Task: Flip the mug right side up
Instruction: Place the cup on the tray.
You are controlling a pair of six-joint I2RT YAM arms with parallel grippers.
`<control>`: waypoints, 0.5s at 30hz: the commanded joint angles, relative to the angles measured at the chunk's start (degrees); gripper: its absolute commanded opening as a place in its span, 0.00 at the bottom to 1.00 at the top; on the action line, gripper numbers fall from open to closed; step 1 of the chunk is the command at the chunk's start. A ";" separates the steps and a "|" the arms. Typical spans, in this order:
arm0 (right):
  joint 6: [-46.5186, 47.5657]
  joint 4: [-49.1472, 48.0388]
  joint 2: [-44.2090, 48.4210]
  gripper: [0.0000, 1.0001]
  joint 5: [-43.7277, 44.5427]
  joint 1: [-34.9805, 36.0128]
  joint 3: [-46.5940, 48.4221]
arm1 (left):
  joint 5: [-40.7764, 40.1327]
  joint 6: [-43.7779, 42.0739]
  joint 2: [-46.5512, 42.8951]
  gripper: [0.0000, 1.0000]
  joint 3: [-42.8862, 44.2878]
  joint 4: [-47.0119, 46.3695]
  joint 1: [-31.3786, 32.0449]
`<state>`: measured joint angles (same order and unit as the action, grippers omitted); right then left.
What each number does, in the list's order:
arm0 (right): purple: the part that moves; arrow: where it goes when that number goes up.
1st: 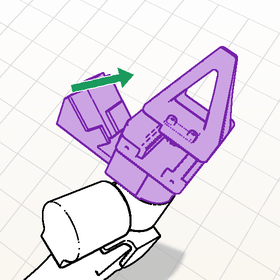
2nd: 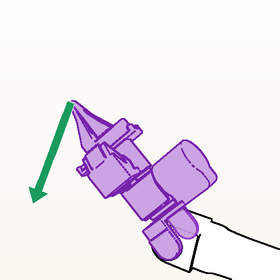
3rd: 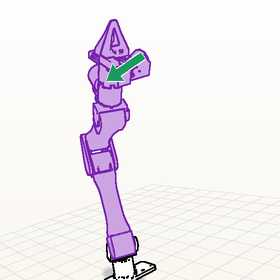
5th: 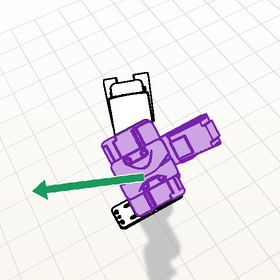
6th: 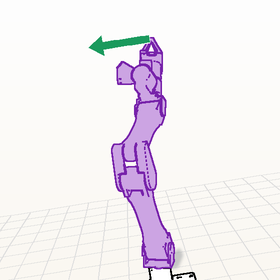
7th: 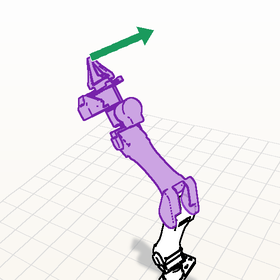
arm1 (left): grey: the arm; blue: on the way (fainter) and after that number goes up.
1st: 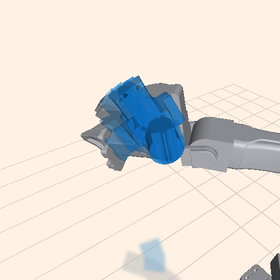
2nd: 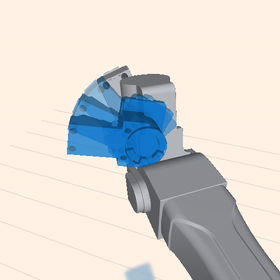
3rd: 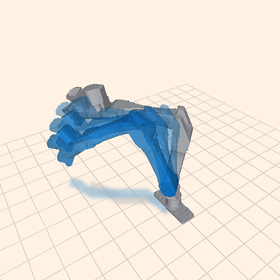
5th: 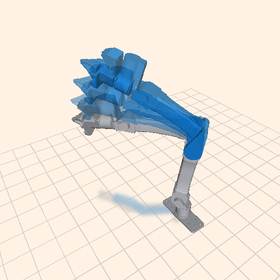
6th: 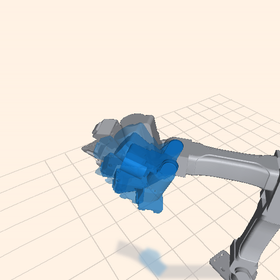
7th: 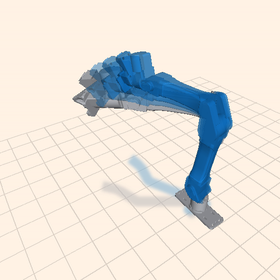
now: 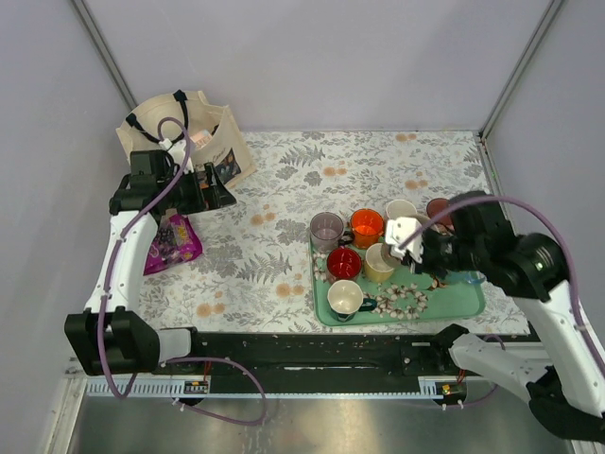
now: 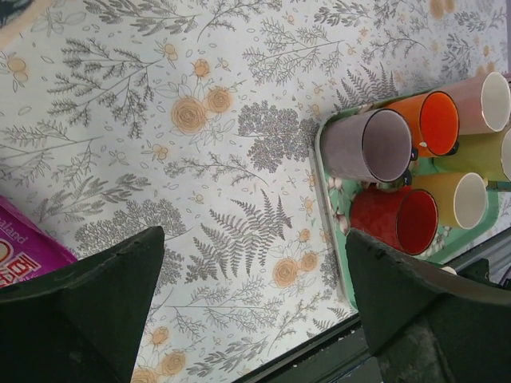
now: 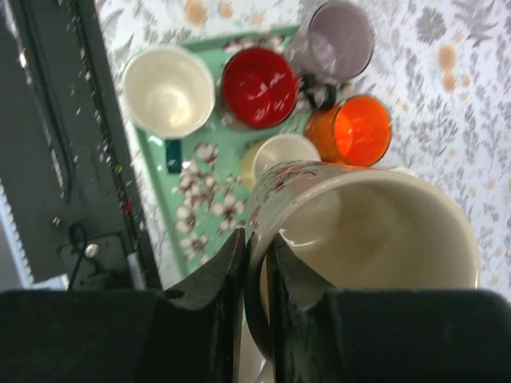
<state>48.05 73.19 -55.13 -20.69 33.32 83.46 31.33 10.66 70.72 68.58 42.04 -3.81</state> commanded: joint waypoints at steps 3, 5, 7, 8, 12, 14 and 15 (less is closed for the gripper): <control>5.46 8.36 8.54 0.00 3.64 -0.01 -2.60 | 0.40 -2.75 3.98 0.99 8.32 -1.96 0.74; 8.18 10.04 10.83 0.00 4.42 -0.01 -5.05 | 0.83 -2.22 4.51 0.99 8.50 -2.23 0.74; 11.61 10.40 13.03 0.00 5.13 -0.01 -8.47 | 1.45 -2.04 4.69 0.99 8.68 -2.23 0.91; 13.45 10.31 14.08 0.00 5.04 -0.10 -10.14 | 1.80 -1.95 4.69 0.99 8.59 -2.14 1.00; 18.91 7.59 16.81 0.00 4.17 -0.01 -16.56 | 1.89 -2.74 3.29 0.99 7.45 -2.14 1.09; 20.15 7.14 16.03 0.00 4.17 -0.01 -17.80 | 1.63 -2.83 2.32 0.99 6.57 -1.79 1.00; 20.32 7.23 15.50 0.00 3.73 -0.01 -17.98 | 1.71 -2.83 1.88 0.99 6.40 -1.79 1.00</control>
<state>61.39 82.67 -39.22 -17.41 33.32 65.65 31.55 8.84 75.18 74.98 41.87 -3.03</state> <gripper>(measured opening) 0.217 0.988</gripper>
